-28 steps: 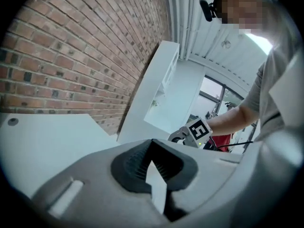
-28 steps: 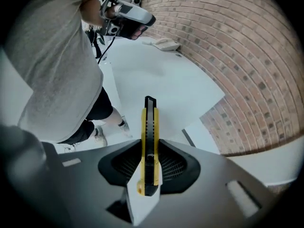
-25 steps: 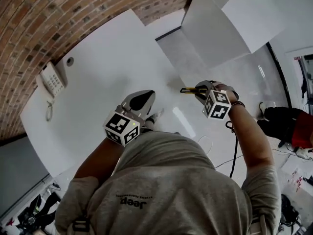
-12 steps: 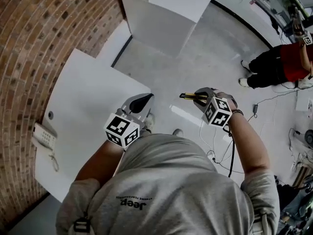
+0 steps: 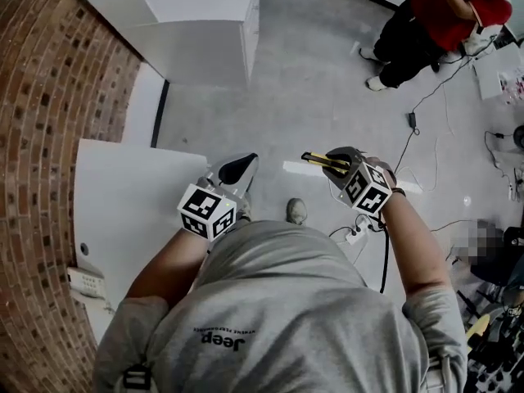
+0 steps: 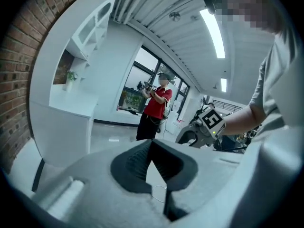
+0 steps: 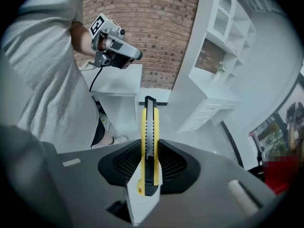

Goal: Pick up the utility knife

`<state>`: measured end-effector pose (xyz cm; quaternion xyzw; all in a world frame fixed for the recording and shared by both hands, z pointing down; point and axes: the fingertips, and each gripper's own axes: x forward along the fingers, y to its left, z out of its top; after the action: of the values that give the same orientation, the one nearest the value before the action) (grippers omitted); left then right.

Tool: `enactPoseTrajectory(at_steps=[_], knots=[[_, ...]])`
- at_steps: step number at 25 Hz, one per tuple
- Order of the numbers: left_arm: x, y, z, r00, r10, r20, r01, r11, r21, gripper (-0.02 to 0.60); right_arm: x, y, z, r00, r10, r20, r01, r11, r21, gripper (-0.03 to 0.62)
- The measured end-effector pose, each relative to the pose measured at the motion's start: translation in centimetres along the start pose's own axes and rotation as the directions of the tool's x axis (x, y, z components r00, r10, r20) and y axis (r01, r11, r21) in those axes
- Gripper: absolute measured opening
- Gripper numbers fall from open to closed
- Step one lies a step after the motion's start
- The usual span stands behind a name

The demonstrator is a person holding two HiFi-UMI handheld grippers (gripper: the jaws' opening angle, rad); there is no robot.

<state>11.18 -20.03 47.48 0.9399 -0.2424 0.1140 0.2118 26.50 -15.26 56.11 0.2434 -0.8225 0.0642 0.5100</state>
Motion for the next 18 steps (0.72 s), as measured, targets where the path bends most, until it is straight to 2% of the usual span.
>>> enactPoseTrajectory(at_steps=[4,7,12,18], knots=[[3.3,-2.4,-1.0,0.997,-0.064,-0.052,0.065,0.998,0.019,0.000,-1.8,0.8,-3.3,0.998,-0.044,0.035,0.038,0.987,0.157,0.123],[5.4,-3.7,-1.6,0.994,-0.084,-0.077,0.086,0.996,0.025,0.000,-2.9,0.7,-5.5,0.994,-0.081,0.067,0.060,0.963,0.264,0.123],[7.7,-4.5,-2.5,0.989,-0.096,-0.109,0.101,0.994,0.035,0.000,-3.9,0.8,-8.0,0.979,-0.141,0.149,0.053,0.877,0.478,0.123],[9.3,-3.6,-2.6,0.993,-0.054,-0.102,0.057,0.998,0.026,0.000,-4.3,0.2,-9.0,0.949,-0.186,0.253,-0.018,0.771,0.636,0.123]])
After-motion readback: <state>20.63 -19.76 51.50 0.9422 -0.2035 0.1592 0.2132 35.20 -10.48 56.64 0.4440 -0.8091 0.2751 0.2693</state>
